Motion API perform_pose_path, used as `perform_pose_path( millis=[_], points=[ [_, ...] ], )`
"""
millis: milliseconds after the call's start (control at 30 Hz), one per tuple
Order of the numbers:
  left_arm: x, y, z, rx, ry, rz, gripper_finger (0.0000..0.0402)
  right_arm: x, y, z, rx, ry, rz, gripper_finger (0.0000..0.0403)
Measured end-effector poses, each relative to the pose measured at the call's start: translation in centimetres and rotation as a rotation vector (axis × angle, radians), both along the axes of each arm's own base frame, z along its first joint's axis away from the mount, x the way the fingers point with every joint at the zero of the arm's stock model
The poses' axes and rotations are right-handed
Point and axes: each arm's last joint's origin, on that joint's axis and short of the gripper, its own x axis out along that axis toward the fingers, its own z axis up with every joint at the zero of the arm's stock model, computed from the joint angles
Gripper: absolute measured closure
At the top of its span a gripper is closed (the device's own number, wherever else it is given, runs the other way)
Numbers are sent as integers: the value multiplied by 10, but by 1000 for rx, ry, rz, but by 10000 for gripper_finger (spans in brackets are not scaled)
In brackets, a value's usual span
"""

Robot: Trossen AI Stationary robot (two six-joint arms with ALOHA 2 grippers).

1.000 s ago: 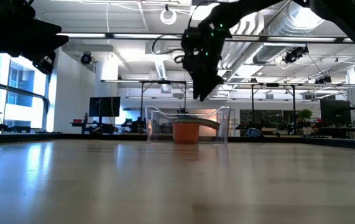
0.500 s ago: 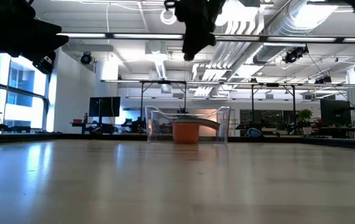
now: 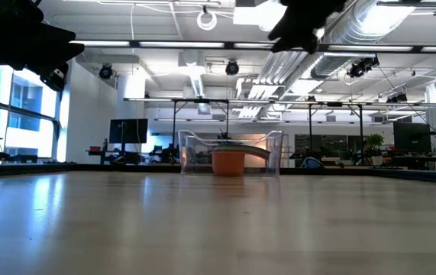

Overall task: Nest measuring cups in basket
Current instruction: Return to Home Position

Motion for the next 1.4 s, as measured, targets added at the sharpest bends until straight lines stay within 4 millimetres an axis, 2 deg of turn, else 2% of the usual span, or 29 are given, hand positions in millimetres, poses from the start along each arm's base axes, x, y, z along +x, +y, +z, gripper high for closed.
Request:
perform_pose_path(
  millis=[300,567,700,1067,1233,1400],
  points=[
    [0,0,0,0,-1,0,310,-80,19,-38,-7,-215,66,244],
    [0,0,0,0,0,0,310,-124,29,-83,81,-327,70,244],
    [0,0,0,0,0,0,310,-137,32,-98,103,-368,107,244],
    [0,0,0,0,-1,0,310,-165,37,-109,8,-593,120,244],
    [0,0,0,0,0,0,310,-169,37,-129,53,-620,85,244],
    [0,0,0,0,0,0,310,-166,34,-148,61,-637,-21,244]
  ],
)
